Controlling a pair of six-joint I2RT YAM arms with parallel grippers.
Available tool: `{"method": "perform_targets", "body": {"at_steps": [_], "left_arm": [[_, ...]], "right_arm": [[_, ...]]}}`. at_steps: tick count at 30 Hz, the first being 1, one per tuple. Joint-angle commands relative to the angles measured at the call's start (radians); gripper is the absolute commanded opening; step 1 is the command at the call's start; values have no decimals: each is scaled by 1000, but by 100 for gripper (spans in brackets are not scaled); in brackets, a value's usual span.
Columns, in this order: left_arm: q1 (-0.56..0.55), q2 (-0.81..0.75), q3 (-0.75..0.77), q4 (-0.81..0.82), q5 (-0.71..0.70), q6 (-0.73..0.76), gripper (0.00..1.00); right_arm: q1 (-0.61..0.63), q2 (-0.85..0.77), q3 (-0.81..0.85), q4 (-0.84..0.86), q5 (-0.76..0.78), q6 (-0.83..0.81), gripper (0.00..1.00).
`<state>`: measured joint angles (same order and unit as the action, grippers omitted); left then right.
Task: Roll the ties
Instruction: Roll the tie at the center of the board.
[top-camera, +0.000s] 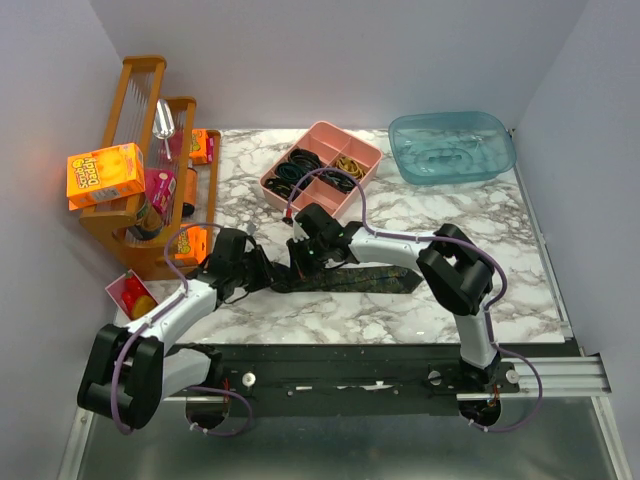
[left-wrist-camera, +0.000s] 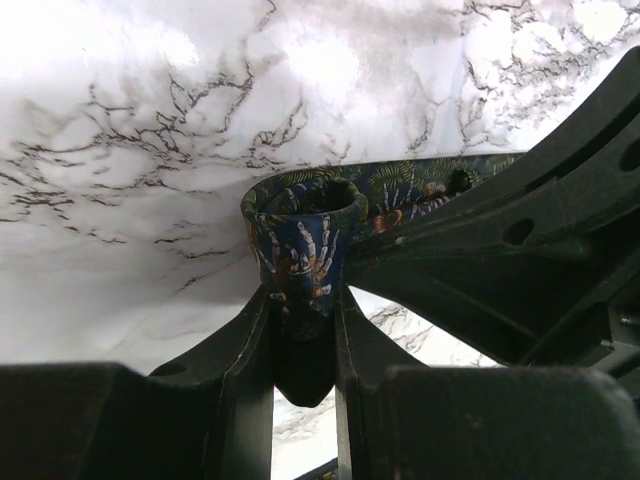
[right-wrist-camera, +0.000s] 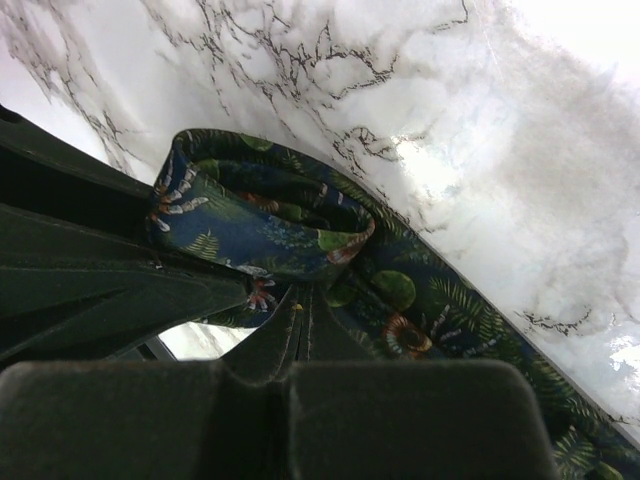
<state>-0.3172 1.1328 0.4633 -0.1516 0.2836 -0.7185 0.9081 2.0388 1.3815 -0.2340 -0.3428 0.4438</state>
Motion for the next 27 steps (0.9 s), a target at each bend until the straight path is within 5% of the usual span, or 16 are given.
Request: {"method": "perform_targets", "body": {"at_steps": [1, 27], "left_arm": [[-28, 27, 81, -103, -95, 59, 0], [-315, 225, 359, -387, -535, 48, 0]], "right_arm": [[8, -8, 36, -37, 13, -13, 1], [8, 95, 103, -47, -2, -4, 1]]}}
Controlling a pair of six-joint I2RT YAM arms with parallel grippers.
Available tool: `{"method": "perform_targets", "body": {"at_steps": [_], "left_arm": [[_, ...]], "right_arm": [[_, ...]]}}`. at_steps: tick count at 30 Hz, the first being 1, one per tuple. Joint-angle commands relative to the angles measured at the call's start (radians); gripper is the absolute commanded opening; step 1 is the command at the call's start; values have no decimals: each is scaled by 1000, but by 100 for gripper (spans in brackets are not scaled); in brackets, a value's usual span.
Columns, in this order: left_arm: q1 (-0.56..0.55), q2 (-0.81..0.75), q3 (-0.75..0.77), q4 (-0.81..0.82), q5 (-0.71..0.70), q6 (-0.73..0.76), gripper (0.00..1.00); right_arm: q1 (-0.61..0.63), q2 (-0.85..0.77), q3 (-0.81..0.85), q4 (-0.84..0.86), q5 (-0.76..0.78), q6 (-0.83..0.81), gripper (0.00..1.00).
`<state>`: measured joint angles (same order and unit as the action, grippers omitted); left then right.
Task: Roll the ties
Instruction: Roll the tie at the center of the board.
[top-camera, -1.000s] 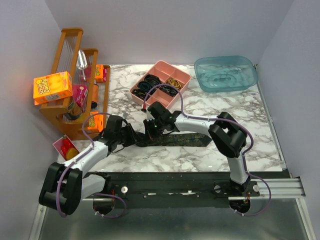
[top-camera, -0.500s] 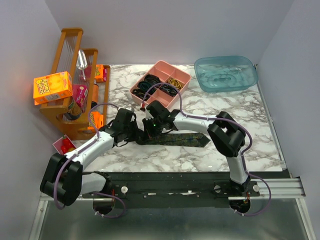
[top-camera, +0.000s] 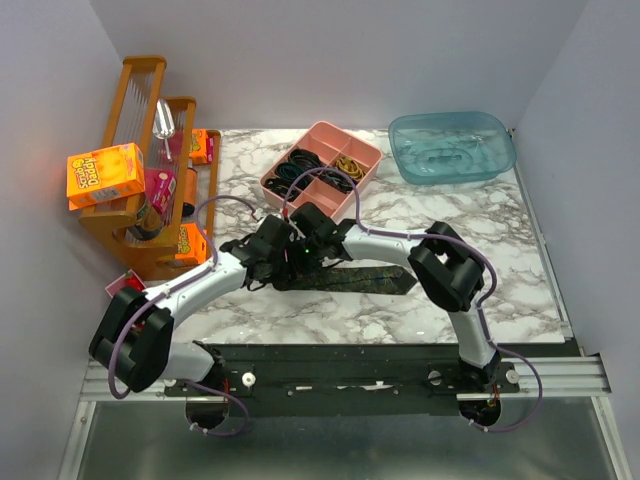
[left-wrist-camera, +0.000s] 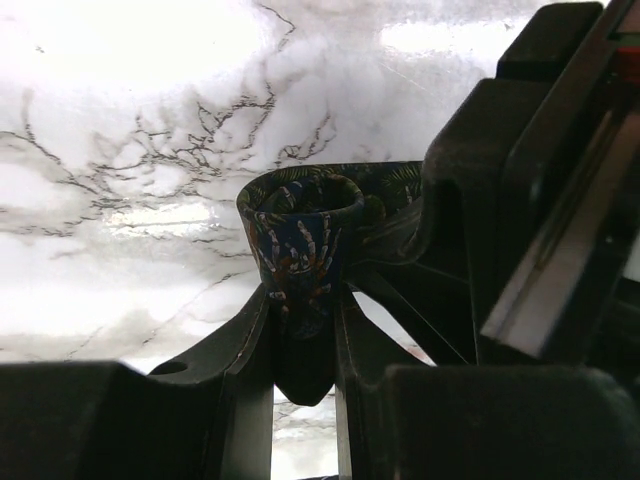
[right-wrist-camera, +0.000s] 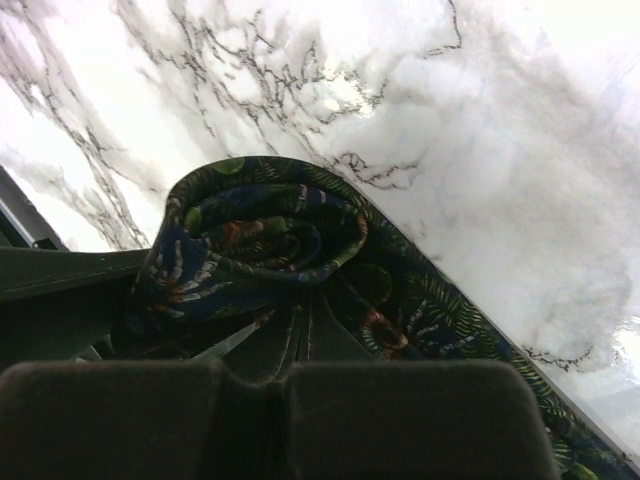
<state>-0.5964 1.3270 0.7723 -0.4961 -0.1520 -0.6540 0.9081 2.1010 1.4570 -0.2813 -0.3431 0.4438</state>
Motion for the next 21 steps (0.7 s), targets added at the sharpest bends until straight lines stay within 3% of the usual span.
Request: {"method": "perform_targets", "body": {"at_steps": [1, 21], "left_arm": [[-42, 37, 58, -54, -107, -16, 0], [-71, 104, 145, -206, -293, 1, 0]], "right_arm": [[8, 31, 26, 2, -2, -1, 1], [-15, -153, -93, 1, 70, 6, 1]]}}
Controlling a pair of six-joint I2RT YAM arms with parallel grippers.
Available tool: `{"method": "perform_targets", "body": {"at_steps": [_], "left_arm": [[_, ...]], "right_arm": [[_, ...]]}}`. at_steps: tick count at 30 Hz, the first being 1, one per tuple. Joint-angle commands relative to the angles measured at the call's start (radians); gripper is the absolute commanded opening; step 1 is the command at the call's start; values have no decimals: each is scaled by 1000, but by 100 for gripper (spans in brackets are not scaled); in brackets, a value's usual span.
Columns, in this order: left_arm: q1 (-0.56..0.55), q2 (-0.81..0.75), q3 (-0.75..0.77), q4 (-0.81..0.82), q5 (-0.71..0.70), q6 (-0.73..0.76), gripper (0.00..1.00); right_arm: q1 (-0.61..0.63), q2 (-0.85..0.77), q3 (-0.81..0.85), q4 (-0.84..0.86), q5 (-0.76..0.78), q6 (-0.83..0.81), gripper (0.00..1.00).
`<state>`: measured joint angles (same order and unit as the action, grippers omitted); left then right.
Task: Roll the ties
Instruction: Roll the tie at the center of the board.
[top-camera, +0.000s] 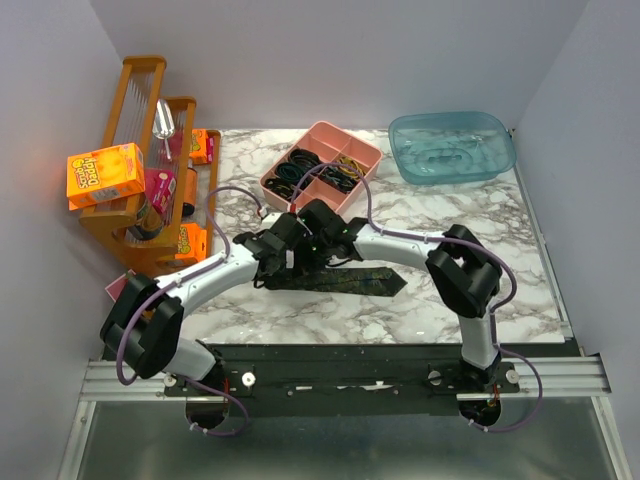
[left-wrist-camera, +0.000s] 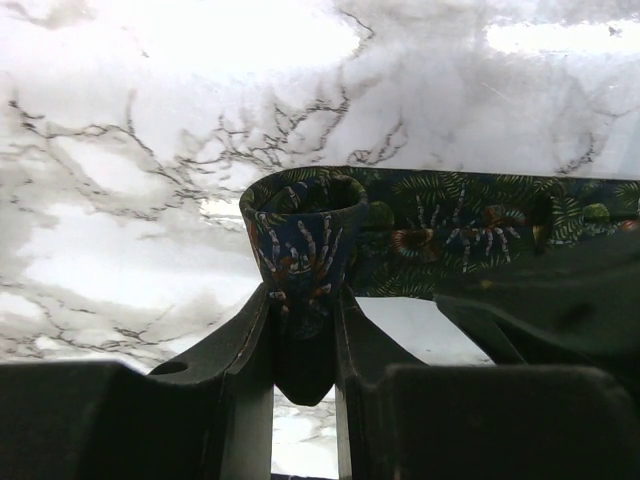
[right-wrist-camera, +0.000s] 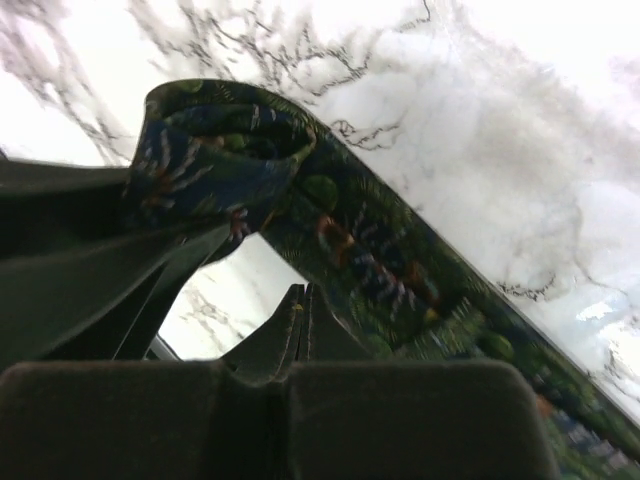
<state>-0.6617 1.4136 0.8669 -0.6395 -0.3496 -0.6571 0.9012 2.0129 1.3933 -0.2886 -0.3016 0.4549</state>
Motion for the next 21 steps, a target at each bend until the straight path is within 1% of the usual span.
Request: {"method": "perform_targets", "body": {"at_steps": [1, 10, 15, 21], "left_arm": [[-4, 24, 55, -80, -103, 4, 0], [-13, 96, 95, -156, -176, 1, 0], [-41, 142, 118, -190, -216, -4, 0], [-84, 197, 155, -209, -226, -15, 0]], "right_arm": [[-13, -72, -37, 8, 39, -4, 1], [-59, -143, -112, 9, 87, -10, 1], [-91, -160, -145, 14, 88, -15, 1], [-123, -167, -171, 19, 88, -22, 1]]}}
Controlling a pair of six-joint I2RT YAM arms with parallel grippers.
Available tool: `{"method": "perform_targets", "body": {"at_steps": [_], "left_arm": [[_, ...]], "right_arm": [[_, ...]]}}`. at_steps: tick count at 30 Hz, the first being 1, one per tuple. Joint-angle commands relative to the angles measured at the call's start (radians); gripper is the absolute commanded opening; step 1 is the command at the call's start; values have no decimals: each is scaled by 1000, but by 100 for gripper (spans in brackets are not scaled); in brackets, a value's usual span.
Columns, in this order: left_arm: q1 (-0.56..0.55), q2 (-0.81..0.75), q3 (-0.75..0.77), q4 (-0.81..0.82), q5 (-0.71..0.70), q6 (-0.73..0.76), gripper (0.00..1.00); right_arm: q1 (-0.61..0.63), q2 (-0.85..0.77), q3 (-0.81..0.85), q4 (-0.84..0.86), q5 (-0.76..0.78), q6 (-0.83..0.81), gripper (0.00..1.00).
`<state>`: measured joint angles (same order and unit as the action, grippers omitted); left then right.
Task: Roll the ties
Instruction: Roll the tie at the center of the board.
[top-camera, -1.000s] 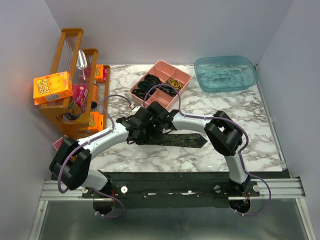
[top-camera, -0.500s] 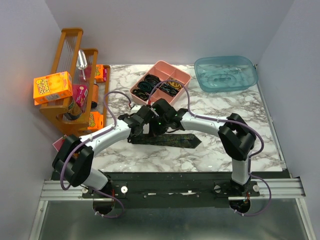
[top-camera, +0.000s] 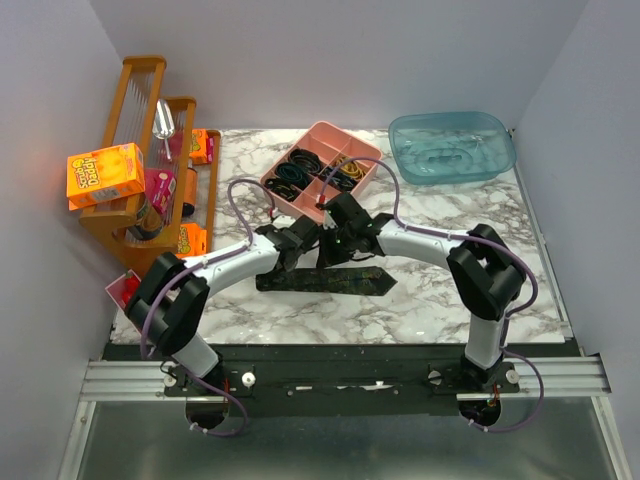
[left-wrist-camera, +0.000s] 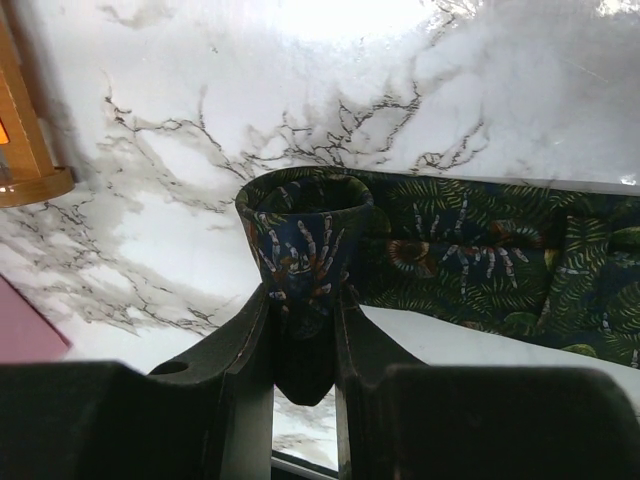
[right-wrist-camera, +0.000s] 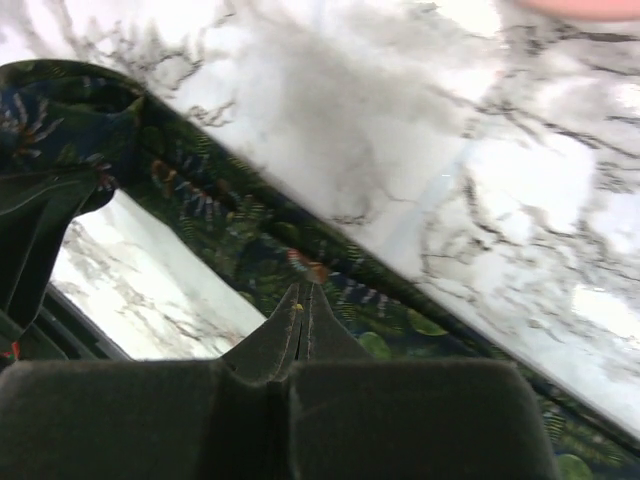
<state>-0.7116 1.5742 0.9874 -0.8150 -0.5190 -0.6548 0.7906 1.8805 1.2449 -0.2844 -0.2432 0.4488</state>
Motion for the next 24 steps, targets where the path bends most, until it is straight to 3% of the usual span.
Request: {"method": "perform_targets", "body": {"at_steps": [1, 11, 13, 21, 24], "left_arm": [[-40, 44, 45, -38, -59, -19, 0], [-112, 133, 102, -72, -85, -34, 0], [-121, 144, 109, -78, -85, -35, 4], [-160, 158, 123, -87, -102, -57, 40], [-173, 152, 134, -101, -121, -74, 47]], "right_arm": [[-16, -35, -25, 14, 30, -15, 1], [-31, -27, -35, 21, 27, -16, 1], [-33, -26, -36, 22, 24, -16, 1], [-42, -18, -42, 24, 22, -19, 1], [-45, -21, -44, 25, 22, -18, 1]]}}
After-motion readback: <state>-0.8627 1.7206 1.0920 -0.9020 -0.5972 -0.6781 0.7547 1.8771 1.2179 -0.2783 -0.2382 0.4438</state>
